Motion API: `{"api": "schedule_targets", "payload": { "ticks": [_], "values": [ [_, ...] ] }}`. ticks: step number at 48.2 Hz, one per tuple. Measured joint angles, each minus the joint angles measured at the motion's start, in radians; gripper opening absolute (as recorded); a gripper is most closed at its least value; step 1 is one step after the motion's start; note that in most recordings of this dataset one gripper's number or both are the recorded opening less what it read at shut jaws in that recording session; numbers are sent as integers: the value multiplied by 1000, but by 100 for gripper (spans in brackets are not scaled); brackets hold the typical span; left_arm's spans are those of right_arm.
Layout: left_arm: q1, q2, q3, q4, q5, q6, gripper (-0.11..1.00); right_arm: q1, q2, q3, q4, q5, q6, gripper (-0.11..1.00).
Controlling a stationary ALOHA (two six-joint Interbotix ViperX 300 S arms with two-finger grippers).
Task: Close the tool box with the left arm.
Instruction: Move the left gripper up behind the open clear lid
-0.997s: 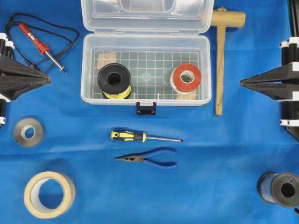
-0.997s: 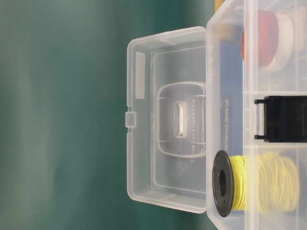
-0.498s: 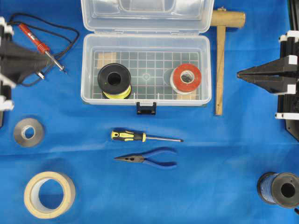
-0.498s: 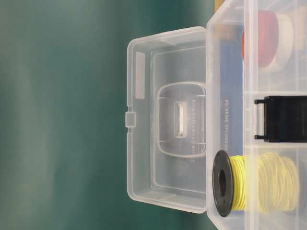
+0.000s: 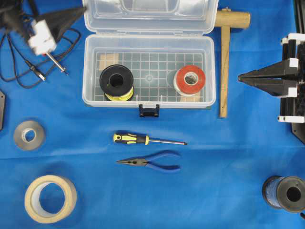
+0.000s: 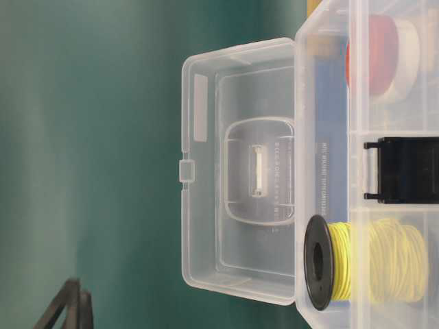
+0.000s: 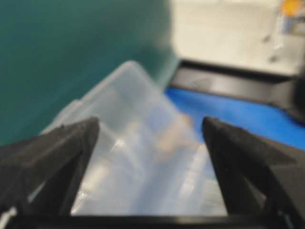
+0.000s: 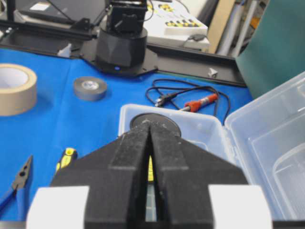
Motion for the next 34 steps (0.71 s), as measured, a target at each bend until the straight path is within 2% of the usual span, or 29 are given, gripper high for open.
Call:
{"api": "schedule_targets", "payload": {
  "ticks": [7,14,19,34],
  "values": [
    [84,155,-110,0,31,51,93,0,3,0,-2,8,0,0],
    [130,282,-232,2,110,72,93,0,3,-2,-3,18,0,0],
    [153,377,-325,0,184,124,93,0,5,-2,-3,25,-2,0],
    [202,584,-512,0,416,127,93,0,18,0,-3,25,0,0]
  ]
}}
